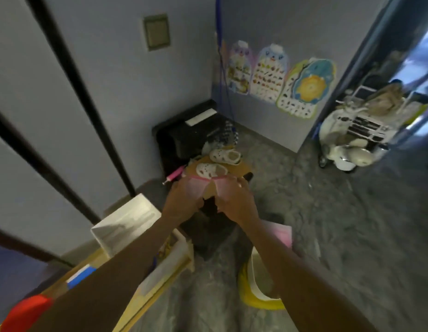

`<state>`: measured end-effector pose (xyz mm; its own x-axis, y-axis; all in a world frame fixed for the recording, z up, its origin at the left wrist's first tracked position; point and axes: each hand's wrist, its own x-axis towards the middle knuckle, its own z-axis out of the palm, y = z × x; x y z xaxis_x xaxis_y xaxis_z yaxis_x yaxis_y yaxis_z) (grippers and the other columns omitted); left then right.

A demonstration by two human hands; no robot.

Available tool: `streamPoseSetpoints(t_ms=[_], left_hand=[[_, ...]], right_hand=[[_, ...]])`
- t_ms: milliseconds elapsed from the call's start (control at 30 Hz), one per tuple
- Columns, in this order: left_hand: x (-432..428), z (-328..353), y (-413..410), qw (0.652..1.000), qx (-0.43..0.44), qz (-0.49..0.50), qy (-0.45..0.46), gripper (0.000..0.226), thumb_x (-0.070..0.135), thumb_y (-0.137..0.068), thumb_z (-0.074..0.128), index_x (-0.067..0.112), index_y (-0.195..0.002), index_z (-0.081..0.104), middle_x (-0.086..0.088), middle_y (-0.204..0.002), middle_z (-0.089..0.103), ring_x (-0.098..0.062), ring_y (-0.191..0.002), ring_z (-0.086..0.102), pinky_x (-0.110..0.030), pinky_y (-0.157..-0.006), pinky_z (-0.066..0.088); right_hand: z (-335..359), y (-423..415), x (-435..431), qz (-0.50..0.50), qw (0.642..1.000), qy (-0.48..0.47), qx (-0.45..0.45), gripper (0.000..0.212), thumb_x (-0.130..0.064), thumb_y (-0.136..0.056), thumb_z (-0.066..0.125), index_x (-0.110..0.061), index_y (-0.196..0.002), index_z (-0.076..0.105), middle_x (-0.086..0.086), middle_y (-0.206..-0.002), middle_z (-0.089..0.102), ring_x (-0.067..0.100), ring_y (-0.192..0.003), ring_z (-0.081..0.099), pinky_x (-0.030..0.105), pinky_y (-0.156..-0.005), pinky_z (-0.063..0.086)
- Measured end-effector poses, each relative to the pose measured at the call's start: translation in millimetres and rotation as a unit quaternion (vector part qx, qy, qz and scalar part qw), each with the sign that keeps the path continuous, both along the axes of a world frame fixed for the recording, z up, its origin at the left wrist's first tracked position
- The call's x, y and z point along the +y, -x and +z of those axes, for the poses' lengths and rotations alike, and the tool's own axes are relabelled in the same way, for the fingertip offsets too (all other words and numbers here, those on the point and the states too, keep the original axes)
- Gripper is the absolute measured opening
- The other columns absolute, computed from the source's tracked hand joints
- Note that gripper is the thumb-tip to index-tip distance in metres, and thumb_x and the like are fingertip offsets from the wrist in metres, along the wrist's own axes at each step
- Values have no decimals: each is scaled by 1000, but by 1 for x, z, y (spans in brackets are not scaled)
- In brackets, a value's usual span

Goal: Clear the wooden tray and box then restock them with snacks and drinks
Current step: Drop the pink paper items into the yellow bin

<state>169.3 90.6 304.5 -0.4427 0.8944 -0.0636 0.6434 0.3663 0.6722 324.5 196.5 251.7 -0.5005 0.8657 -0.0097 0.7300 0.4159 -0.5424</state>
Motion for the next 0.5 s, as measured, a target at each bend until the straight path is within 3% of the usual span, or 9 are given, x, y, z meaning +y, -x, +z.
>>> streamPoseSetpoints(t_ms=[33, 133, 233, 300, 500], left_hand=[[12, -6, -21, 1000, -19, -4, 11, 45, 7, -89, 74, 0, -133, 62, -25, -125, 65, -43, -115, 64, -59, -98, 54], [52, -47, -87, 997, -37, -37, 57, 81, 25, -77, 82, 12, -147, 44, -11, -141, 48, -31, -129, 53, -49, -105, 51], [79, -89, -150, 990, -89, -76, 80, 87, 30, -70, 79, 18, -148, 41, -8, -137, 43, -30, -125, 53, -48, -102, 53], [92, -123, -185, 986, -103, -94, 92, 89, 34, -67, 79, 21, -147, 42, -5, -136, 41, -28, -121, 55, -47, -100, 55], [122, -242, -251, 974, -103, -120, 164, 82, 45, -68, 84, 31, -140, 46, 4, -131, 45, -23, -112, 63, -44, -92, 58]], right_hand=[[-5, -23, 8, -19, 999, 23, 37, 80, -48, -91, 73, -30, -151, 23, 7, -152, 41, 28, -121, 62, 47, -92, 61], [-43, -101, 36, -87, 994, 59, 26, 74, -51, -78, 75, -32, -141, 39, 3, -131, 58, 16, -95, 67, 38, -74, 64], [-75, -182, 44, -138, 986, 88, 14, 82, -46, -76, 73, -35, -149, 38, -2, -128, 58, 18, -101, 66, 45, -80, 62], [-94, -227, 43, -163, 983, 82, -9, 88, -46, -74, 70, -36, -153, 34, 3, -128, 64, 28, -103, 71, 47, -82, 60], [-195, -303, 45, -209, 965, 138, -81, 101, -48, -80, 75, -21, -164, 26, 9, -144, 55, 37, -116, 64, 45, -87, 56]])
